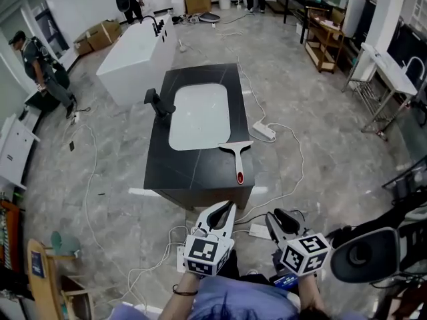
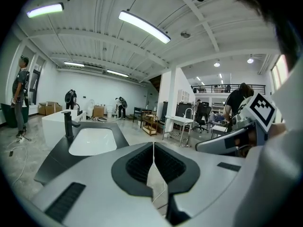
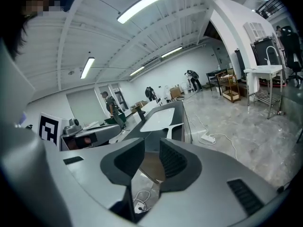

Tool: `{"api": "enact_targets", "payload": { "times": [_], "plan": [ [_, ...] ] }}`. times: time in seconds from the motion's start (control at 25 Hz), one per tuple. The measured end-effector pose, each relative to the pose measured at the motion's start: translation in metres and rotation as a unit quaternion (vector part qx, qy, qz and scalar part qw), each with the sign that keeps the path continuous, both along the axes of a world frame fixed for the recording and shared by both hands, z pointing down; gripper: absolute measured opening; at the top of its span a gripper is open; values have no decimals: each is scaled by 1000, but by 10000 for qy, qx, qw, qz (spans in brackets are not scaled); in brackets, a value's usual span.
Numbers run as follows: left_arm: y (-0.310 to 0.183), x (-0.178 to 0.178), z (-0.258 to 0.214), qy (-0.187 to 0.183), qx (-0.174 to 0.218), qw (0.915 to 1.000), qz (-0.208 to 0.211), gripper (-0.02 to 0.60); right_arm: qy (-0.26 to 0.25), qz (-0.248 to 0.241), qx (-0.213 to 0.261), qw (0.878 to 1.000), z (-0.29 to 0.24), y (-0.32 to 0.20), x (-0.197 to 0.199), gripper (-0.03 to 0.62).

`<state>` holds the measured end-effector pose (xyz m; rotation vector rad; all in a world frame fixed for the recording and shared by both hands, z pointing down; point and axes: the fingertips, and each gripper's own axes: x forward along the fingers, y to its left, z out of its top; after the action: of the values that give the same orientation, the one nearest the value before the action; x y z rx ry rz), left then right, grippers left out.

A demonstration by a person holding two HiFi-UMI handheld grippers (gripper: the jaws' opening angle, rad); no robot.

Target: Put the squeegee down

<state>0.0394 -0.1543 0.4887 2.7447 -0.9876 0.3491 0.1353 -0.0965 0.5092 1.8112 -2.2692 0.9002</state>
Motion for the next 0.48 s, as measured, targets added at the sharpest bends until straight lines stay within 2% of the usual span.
{"api": "enact_targets", "payload": {
  "times": [0.48],
  "plan": [
    [124, 8, -11, -165, 230, 9995, -128, 18, -28, -391, 297, 9988, -8, 98, 3, 98]
  ]
}}
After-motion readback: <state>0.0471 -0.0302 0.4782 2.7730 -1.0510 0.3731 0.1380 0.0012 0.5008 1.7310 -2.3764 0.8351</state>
